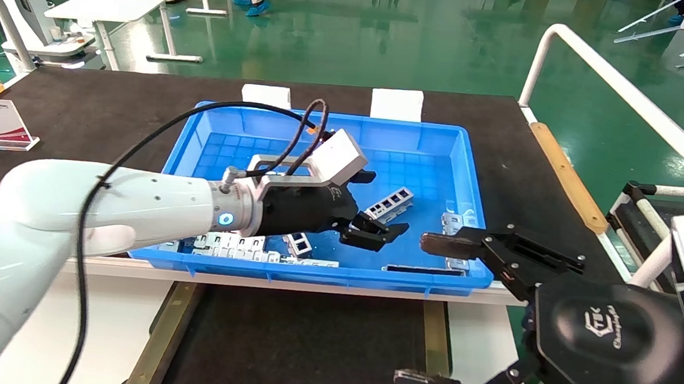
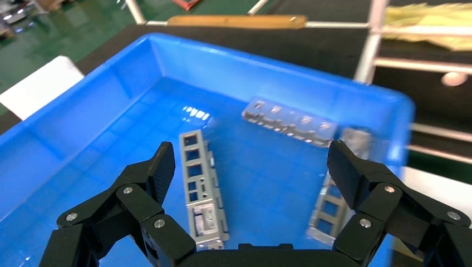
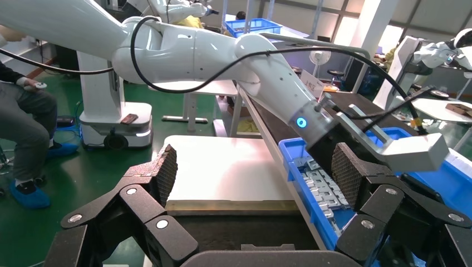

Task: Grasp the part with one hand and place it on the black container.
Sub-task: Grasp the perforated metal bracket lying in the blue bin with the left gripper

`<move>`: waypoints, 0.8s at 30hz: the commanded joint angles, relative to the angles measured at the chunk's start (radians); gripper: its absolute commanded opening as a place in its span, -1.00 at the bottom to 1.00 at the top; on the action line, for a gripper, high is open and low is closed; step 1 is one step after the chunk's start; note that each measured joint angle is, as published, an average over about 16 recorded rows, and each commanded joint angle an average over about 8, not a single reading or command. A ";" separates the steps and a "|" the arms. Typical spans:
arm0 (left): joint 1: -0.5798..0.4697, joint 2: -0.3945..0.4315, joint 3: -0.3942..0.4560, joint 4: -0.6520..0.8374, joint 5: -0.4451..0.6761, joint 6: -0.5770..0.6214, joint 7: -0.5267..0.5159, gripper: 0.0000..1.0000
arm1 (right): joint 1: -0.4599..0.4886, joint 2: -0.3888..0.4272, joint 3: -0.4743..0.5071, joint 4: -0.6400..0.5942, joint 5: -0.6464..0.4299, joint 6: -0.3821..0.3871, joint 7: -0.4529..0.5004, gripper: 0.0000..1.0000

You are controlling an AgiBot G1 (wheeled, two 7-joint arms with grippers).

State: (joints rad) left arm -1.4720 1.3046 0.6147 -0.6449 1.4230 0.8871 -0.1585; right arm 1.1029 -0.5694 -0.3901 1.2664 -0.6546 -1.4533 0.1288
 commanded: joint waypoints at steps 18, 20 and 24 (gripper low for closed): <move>-0.010 0.068 0.295 0.072 -0.090 -0.300 -0.051 0.13 | 0.000 0.000 0.000 0.000 0.000 0.000 0.000 -0.04; -0.011 0.067 0.329 0.069 -0.106 -0.327 -0.061 -0.37 | 0.000 0.000 0.000 0.000 0.000 0.000 0.000 -0.54; -0.012 0.067 0.389 0.066 -0.140 -0.375 -0.075 -1.00 | 0.000 0.000 0.000 0.000 0.000 0.000 0.000 -1.00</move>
State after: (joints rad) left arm -1.4843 1.3712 0.9974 -0.5752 1.2820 0.5199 -0.2325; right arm 1.1029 -0.5694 -0.3903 1.2664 -0.6545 -1.4533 0.1288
